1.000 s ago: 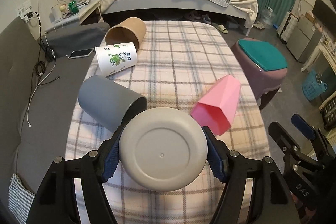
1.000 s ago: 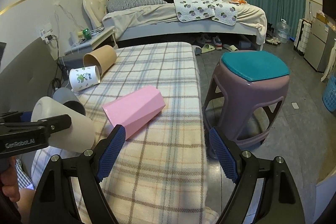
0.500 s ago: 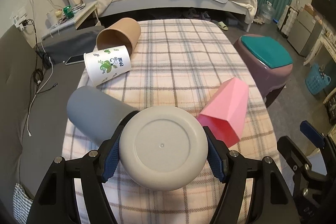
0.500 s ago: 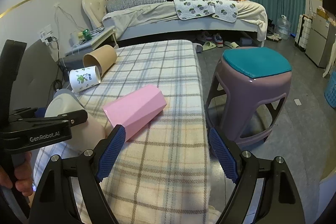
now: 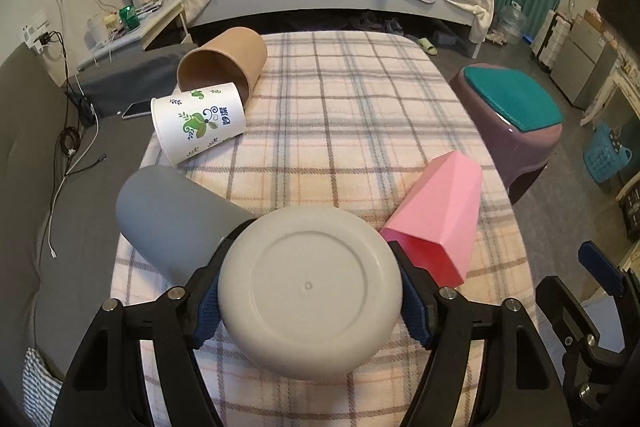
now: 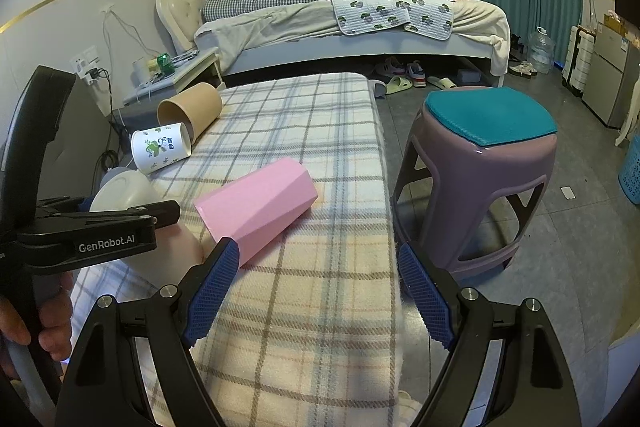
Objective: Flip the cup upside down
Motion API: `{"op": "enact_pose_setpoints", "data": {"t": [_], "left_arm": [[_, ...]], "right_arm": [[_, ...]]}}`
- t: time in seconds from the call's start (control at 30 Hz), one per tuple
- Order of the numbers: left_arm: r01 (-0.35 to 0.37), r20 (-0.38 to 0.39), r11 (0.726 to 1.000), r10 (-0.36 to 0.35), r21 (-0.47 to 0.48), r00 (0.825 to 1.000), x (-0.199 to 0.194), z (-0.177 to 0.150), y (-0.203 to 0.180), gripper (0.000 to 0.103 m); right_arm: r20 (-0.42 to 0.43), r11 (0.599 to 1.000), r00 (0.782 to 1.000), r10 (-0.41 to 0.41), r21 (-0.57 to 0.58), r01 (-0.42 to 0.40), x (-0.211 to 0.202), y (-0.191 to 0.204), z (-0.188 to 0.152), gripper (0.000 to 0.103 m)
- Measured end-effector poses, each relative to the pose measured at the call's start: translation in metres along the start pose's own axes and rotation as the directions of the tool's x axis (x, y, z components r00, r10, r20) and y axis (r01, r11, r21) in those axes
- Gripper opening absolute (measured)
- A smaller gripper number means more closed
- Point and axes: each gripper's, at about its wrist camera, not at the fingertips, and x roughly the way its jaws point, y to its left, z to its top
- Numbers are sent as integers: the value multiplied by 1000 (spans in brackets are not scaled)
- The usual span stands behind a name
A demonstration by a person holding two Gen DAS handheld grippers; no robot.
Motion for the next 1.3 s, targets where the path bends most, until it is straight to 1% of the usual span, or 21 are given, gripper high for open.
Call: {"op": "enact_pose_setpoints", "data": {"t": [0.17,0.37,0.47,0.57,0.67,0.73,0.77,0.8,0.9,0.97,1.0,1.03,1.13,1.17,1.2,1.23,1.3], "left_arm": [[12,47,1000,-12,9,999,-17,3,-4,80],[34,117,999,-33,-11,993,-47,11,-2,80],[46,168,999,-42,-19,985,-69,14,1,80],[64,239,998,-56,-25,969,-97,12,7,80],[76,331,997,-64,-24,941,-130,3,13,80],[79,394,997,-68,-12,917,-150,-9,19,80],[75,425,997,-66,-4,903,-160,-16,22,82],[66,459,998,-59,-1,887,-170,-25,25,88],[39,548,999,-34,1,836,-191,-53,35,90],[23,576,1000,-24,9,817,-198,-71,40,91],[15,584,1000,-19,12,811,-199,-81,43,91],[12,587,1000,-14,8,809,-199,-88,48,91],[20,587,1000,-3,-22,809,-193,-111,63,92],[25,589,999,3,-38,808,-189,-119,68,98],[24,589,997,20,-67,808,-184,-127,76,103],[24,592,996,32,-87,806,-181,-132,81,103],[18,591,992,61,-128,805,-172,-143,91,103]], "right_arm": [[21,1000,1000,0,12,0,-3,-1,0,82],[101,999,995,13,30,-16,-20,3,-2,82],[139,1000,990,10,17,-13,-30,8,-3,82],[182,1000,983,5,12,-7,-41,12,-4,82],[224,1000,975,3,13,-6,-57,16,-6,82],[251,1000,968,3,13,-7,-69,17,-10,82],[263,1000,965,-2,13,-1,-75,18,-13,82],[272,1000,962,-8,13,4,-82,19,-17,82],[280,1000,960,-13,20,8,-97,23,-29,83],[283,1000,959,-23,21,17,-105,27,-37,89],[290,999,957,-32,24,26,-110,29,-42,92],[298,999,954,-38,26,32,-115,32,-47,93],[309,999,950,-34,25,28,-123,41,-53,96],[315,1000,949,-26,20,21,-126,44,-55,97],[325,1000,945,-24,15,21,-128,49,-57,101],[336,1000,941,-27,9,25,-131,53,-59,103],[356,999,934,-23,-13,30,-133,63,-62,103]]}}
